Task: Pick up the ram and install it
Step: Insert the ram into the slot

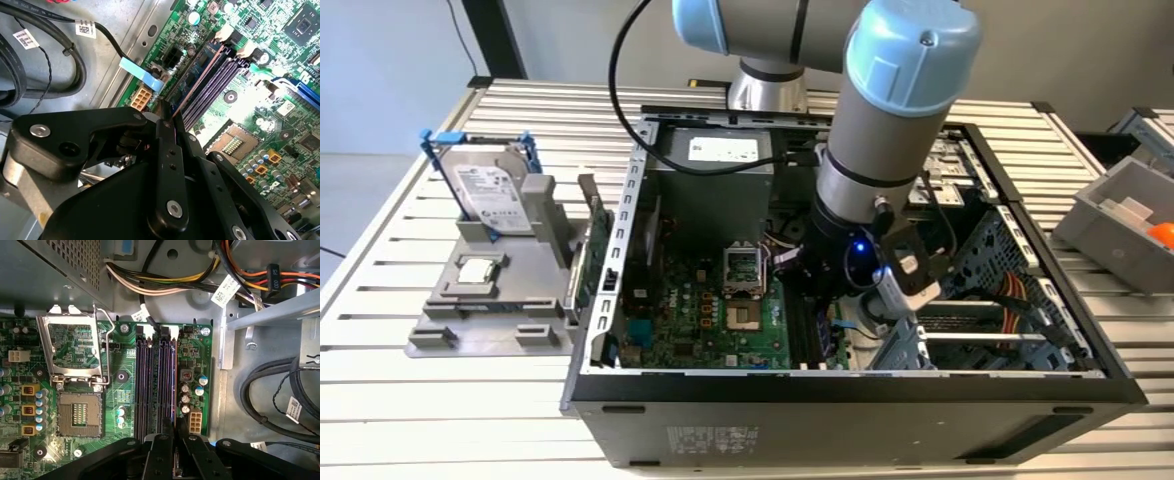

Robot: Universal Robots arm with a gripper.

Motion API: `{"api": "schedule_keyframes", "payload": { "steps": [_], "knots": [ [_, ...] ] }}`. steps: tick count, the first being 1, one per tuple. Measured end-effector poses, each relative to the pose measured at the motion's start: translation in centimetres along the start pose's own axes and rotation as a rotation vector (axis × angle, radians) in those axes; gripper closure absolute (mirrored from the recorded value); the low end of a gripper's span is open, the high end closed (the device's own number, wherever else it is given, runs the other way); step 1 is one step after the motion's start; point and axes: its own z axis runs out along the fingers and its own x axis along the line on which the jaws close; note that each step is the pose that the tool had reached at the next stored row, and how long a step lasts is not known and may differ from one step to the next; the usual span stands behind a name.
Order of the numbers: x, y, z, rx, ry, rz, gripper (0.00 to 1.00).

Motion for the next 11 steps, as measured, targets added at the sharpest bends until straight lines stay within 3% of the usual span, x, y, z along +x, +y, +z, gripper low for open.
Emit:
{"api": "schedule_keyframes", "payload": {
  "steps": [11],
  "knots": [
    [0.27,0.12,-0.33,0.0035,-0.0005,0.004,1.0]
  ]
}}
